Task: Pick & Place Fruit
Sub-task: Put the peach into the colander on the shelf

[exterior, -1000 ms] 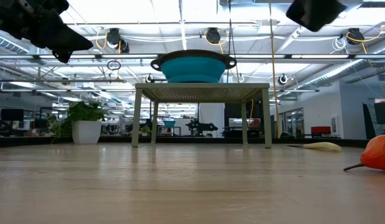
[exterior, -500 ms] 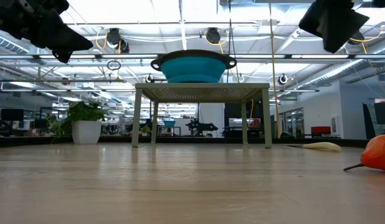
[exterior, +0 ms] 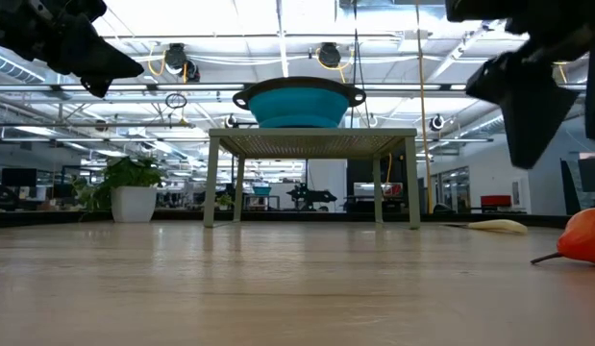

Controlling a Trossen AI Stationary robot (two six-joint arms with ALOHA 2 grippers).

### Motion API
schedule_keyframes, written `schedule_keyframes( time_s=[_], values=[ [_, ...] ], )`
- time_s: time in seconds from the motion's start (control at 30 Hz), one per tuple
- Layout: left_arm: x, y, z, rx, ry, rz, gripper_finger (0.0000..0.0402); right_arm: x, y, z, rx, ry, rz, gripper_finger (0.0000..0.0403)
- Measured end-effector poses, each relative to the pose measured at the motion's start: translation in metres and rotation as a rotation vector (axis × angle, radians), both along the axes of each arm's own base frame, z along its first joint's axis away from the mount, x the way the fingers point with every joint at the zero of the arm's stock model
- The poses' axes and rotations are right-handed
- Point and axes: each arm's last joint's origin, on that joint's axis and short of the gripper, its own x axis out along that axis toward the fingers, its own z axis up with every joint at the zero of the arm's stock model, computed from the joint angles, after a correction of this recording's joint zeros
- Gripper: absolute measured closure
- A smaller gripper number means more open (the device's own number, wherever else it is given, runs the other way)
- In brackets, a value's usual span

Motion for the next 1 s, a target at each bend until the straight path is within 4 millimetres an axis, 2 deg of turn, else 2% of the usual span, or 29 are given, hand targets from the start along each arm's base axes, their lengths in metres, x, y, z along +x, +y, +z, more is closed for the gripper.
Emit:
schedule_keyframes(
  time_s=[0.27,1.0],
  values=[
    [0.0,0.0,0.0,0.0,0.0,0.0,0.038,0.004,0.003,-0.017,-0.028,0.052,-0.009,0.0145],
    [0.0,0.0,0.0,0.0,0.0,-0.001,0.038,0.003,0.002,-0.018,-0.043,0.061,0.012,0.014]
  ],
)
